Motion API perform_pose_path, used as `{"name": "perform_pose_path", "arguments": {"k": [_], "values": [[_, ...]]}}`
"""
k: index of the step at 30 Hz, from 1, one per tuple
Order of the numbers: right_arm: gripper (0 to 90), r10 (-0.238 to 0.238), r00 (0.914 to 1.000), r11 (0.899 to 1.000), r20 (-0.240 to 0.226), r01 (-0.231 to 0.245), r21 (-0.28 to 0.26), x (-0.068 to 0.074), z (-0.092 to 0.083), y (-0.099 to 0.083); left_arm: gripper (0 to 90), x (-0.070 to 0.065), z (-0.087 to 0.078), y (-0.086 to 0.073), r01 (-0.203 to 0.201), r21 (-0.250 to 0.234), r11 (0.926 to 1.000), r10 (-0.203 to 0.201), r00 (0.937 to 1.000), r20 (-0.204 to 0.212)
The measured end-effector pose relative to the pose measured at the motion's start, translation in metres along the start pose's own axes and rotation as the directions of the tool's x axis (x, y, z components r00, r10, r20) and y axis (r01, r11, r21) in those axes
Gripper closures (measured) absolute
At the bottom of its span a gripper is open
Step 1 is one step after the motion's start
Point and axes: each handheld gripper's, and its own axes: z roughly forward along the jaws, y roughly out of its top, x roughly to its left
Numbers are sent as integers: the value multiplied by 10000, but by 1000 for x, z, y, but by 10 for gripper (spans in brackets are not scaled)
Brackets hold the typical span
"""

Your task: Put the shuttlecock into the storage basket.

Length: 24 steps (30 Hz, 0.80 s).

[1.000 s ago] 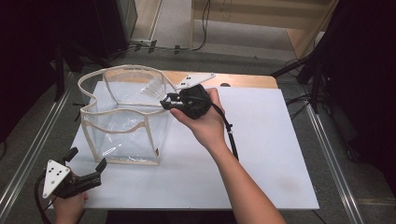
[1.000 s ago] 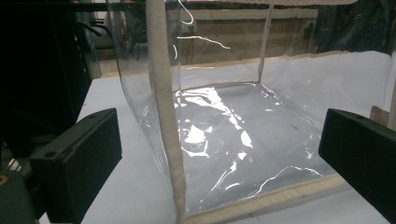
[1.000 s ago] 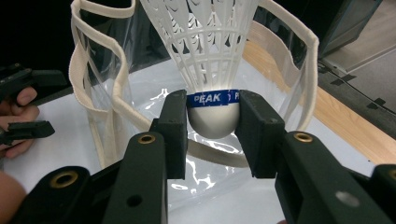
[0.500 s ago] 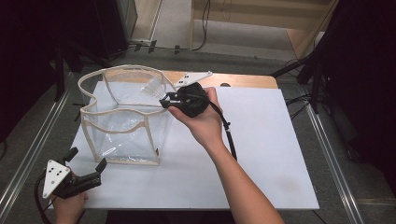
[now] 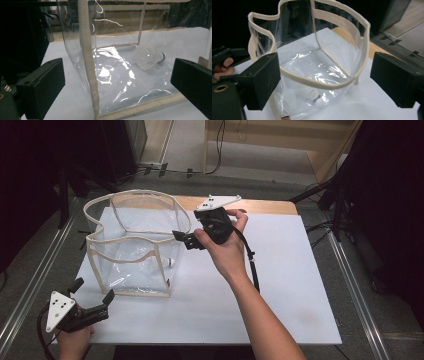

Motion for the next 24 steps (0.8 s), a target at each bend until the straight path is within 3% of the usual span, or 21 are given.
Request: {"name": "perform_pose_path", "arguments": {"k": [4, 24], "values": [[0, -45, 9993, 9999, 363, 49, -101, -1, -8, -7, 0, 0, 0, 0, -12, 10, 10000, 12, 10000, -8], [0, -10, 9961, 9992, 878, 46, -404, -13, -37, -39, 0, 0, 0, 0, -38, 22, 10000, 38, 10000, -16]]}}
